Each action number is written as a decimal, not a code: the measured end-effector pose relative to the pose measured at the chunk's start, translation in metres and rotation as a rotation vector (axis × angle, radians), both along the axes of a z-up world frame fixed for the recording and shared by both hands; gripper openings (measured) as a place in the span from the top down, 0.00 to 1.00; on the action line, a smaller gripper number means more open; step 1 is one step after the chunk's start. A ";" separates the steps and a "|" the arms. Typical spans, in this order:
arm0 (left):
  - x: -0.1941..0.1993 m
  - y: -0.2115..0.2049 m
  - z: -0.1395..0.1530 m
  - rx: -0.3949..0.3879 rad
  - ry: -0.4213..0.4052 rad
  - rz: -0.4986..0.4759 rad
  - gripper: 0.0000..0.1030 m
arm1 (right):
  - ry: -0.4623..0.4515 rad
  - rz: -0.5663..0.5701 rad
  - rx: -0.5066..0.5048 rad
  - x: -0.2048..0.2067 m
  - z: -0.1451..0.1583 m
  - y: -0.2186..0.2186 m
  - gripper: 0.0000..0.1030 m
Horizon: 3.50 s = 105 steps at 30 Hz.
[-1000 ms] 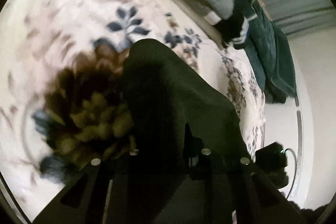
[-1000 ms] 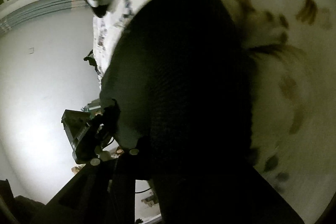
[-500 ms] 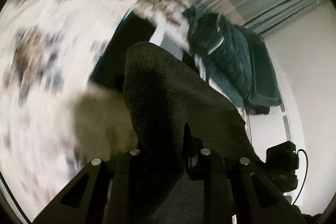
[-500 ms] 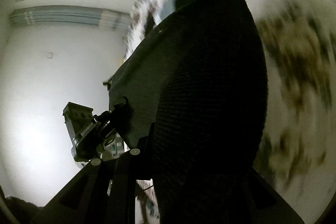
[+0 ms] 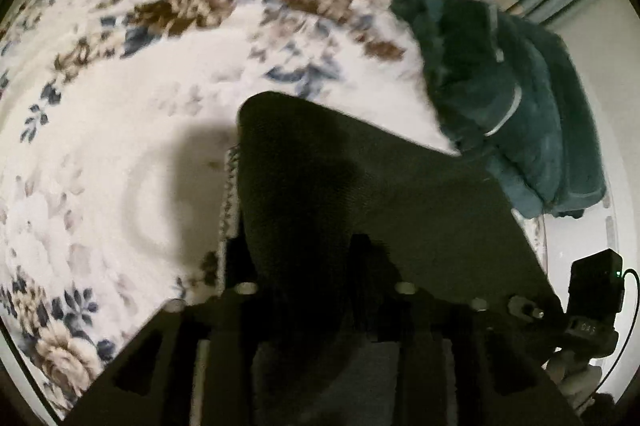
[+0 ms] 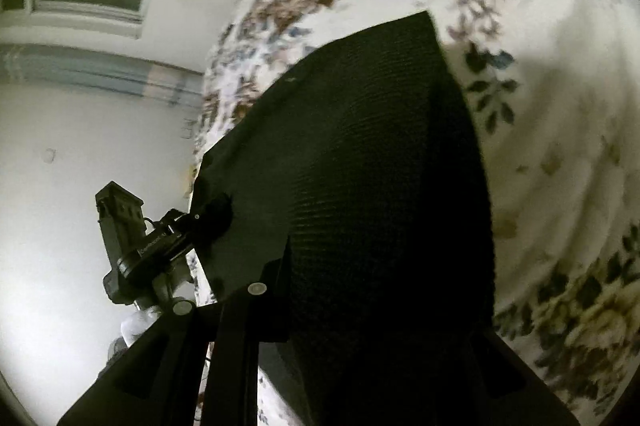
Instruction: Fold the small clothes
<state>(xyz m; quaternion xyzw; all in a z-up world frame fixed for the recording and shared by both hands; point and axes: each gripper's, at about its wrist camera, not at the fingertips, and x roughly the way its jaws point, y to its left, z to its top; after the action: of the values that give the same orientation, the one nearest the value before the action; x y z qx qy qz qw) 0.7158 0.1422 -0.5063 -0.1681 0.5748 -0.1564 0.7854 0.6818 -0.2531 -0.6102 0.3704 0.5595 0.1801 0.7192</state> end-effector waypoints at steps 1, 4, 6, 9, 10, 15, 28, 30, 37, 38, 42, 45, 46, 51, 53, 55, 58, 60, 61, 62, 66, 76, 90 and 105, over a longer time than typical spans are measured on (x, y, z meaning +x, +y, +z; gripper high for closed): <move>-0.001 0.003 0.000 -0.009 0.004 0.006 0.60 | 0.016 0.002 -0.019 0.000 -0.002 -0.003 0.77; -0.007 0.006 0.007 0.042 -0.015 0.025 0.38 | 0.032 0.024 -0.205 -0.021 0.011 -0.002 0.54; -0.015 0.009 0.016 0.086 -0.050 0.044 0.33 | 0.047 0.027 -0.327 -0.029 0.011 -0.005 0.51; -0.031 0.011 0.025 0.127 -0.080 0.069 0.15 | 0.097 0.055 -0.496 -0.043 0.006 -0.003 0.49; -0.039 0.009 0.029 0.158 -0.093 0.074 0.01 | 0.111 0.061 -0.542 -0.056 0.008 -0.003 0.42; -0.094 -0.016 0.058 0.297 -0.158 0.117 0.00 | 0.117 0.019 -0.751 -0.088 0.029 0.004 0.00; -0.239 -0.077 0.204 0.406 -0.282 0.100 0.00 | -0.126 -0.087 -1.014 -0.205 0.220 0.039 0.00; -0.265 -0.083 0.233 0.414 -0.320 0.093 0.00 | -0.165 -0.103 -1.032 -0.232 0.255 0.042 0.00; -0.354 -0.092 0.317 0.422 -0.430 0.094 0.00 | -0.288 -0.167 -1.043 -0.329 0.372 0.058 0.00; -0.366 -0.092 0.328 0.414 -0.438 0.099 0.00 | -0.305 -0.175 -1.040 -0.343 0.387 0.059 0.00; -0.412 -0.089 0.367 0.402 -0.484 0.123 0.00 | -0.367 -0.189 -1.031 -0.402 0.439 0.065 0.00; -0.441 -0.087 0.391 0.393 -0.515 0.132 0.00 | -0.410 -0.189 -1.026 -0.444 0.471 0.068 0.00; -0.449 -0.087 0.396 0.394 -0.523 0.136 0.00 | -0.423 -0.190 -1.025 -0.456 0.481 0.070 0.00; -0.489 -0.082 0.425 0.386 -0.566 0.164 0.00 | -0.494 -0.210 -1.019 -0.510 0.524 0.074 0.00; -0.502 -0.081 0.434 0.392 -0.589 0.175 0.00 | -0.522 -0.216 -1.018 -0.529 0.541 0.077 0.00; -0.513 -0.079 0.441 0.384 -0.603 0.180 0.00 | -0.548 -0.220 -1.012 -0.547 0.555 0.079 0.00; -0.527 -0.078 0.451 0.381 -0.611 0.186 0.00 | -0.575 -0.217 -0.994 -0.567 0.573 0.080 0.00; -0.536 -0.079 0.457 0.386 -0.625 0.186 0.00 | -0.593 -0.213 -0.995 -0.580 0.583 0.081 0.00; -0.539 -0.080 0.458 0.382 -0.628 0.185 0.00 | -0.601 -0.212 -0.990 -0.583 0.587 0.081 0.00; -0.543 -0.080 0.460 0.379 -0.633 0.187 0.00 | -0.606 -0.211 -0.985 -0.583 0.589 0.079 0.00; -0.558 -0.079 0.462 0.378 -0.647 0.209 0.00 | -0.630 -0.205 -0.977 -0.599 0.600 0.078 0.00; -0.571 -0.081 0.459 0.388 -0.634 0.224 0.00 | -0.631 -0.178 -0.962 -0.600 0.599 0.070 0.00; -0.576 -0.083 0.458 0.406 -0.629 0.231 0.00 | -0.629 -0.154 -0.937 -0.601 0.596 0.068 0.00; -0.576 -0.084 0.460 0.409 -0.644 0.226 0.00 | -0.641 -0.143 -0.922 -0.589 0.596 0.066 0.00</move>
<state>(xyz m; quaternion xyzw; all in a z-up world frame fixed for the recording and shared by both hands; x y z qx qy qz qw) 0.1399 0.0578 -0.0459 -0.0128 0.2965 0.0041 0.9550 0.0926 -0.1873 -0.0139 -0.0185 0.3076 -0.0286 0.9509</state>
